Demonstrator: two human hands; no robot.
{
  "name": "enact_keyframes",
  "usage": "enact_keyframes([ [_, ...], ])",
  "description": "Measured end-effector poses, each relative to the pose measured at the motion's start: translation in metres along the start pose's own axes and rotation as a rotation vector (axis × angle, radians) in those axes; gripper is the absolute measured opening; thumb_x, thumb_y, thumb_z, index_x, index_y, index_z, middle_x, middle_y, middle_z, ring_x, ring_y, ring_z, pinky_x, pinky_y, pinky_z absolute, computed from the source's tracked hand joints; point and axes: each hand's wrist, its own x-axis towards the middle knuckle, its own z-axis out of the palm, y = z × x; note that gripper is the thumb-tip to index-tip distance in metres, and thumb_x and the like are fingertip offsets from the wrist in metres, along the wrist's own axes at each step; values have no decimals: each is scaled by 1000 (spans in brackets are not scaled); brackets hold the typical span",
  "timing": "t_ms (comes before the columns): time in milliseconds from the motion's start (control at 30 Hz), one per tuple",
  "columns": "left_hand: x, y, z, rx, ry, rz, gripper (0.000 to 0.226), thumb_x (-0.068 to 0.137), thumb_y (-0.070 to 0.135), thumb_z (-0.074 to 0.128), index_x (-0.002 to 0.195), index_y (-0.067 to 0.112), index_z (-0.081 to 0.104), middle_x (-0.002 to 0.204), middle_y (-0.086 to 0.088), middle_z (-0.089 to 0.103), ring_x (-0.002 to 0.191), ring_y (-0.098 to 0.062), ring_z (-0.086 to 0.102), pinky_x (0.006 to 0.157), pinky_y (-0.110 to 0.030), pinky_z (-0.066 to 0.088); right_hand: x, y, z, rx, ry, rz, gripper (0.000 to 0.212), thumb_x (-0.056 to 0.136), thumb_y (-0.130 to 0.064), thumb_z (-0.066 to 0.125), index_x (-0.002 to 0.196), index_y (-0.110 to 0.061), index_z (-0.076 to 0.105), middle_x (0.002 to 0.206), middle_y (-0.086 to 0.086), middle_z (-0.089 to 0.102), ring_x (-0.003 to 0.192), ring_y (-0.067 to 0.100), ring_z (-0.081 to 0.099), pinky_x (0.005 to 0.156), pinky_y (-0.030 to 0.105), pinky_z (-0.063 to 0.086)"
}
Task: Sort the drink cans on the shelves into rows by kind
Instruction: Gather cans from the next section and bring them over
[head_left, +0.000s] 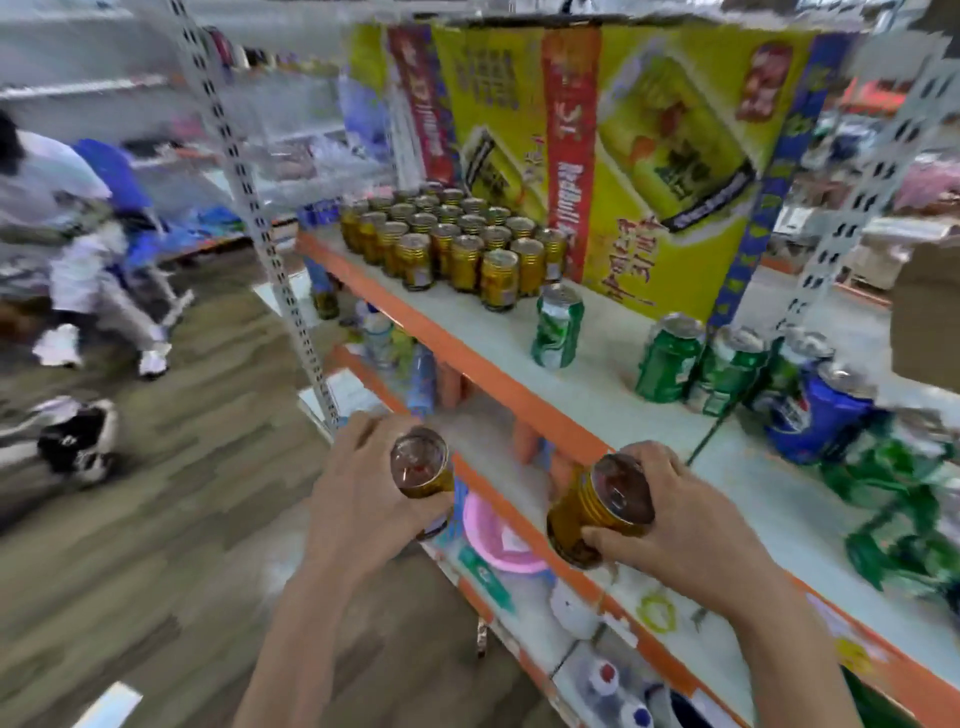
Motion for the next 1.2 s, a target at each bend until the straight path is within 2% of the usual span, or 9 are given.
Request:
enact_keyframes([
  [100,20,-15,-1,-36,9,-51,55,37,48,62,90,54,47,96,14,45,85,1,41,66,-14,33,26,-7,6,25,-31,1,62,70,-56,68,117,-34,33,117,-12,46,100,18,56,83,33,45],
  [200,46,-24,6,-75,-40,-99,55,39,35,69,83,58,44,97,15,43,88,-5,44,65,-5,32,54,-3,5,25,-23,43,62,69,-55,68,116,-36,33,116,-13,46,100,18,56,85,32,44],
  [433,134,-30,13,-42,-28,-74,58,36,47,69,90,49,51,96,16,44,86,3,49,68,-18,41,146,-8,-7,-15,42,53,66,73,-58,64,123,-31,31,109,-7,41,103,22,55,79,29,40],
  [567,180,-29,13,-23,-17,-62,58,48,22,86,96,38,58,96,11,42,89,-15,52,73,-33,47,187,-23,-7,17,21,-13,70,75,-59,61,129,-32,27,130,-7,38,110,22,53,86,28,40],
  [633,204,-32,14,-8,-41,-29,60,51,18,86,100,35,58,102,8,43,93,-18,52,76,-32,45,204,-30,-4,13,-3,-52,71,75,-59,60,130,-32,25,135,-8,35,113,20,52,87,28,39],
  [733,247,-38,19,31,-89,43,69,48,29,85,110,36,56,106,8,43,99,-15,48,78,-28,41,229,-44,3,-16,-19,-50,73,75,-58,60,134,-32,23,138,-9,31,116,18,49,86,27,39],
  [867,310,-52,32,82,-129,133,69,56,20,88,118,22,58,106,2,43,103,-22,48,80,-32,41,265,-65,14,-72,-14,-46,71,79,-56,57,135,-29,22,136,-7,29,112,23,53,82,32,43],
  [1067,387,-74,55,177,-256,256,76,56,32,85,124,26,53,108,8,38,110,-23,46,79,-29,40,325,-87,24,-126,-41,59,69,81,-55,56,136,-28,23,135,-4,31,112,28,53,87,35,42],
  [1200,414,-82,66,297,-374,374,81,60,36,80,132,24,47,122,2,44,121,-23,37,98,-33,36,363,-99,36,-98,-41,135,72,77,-53,60,134,-28,25,131,-3,31,110,27,51,89,37,43],
])
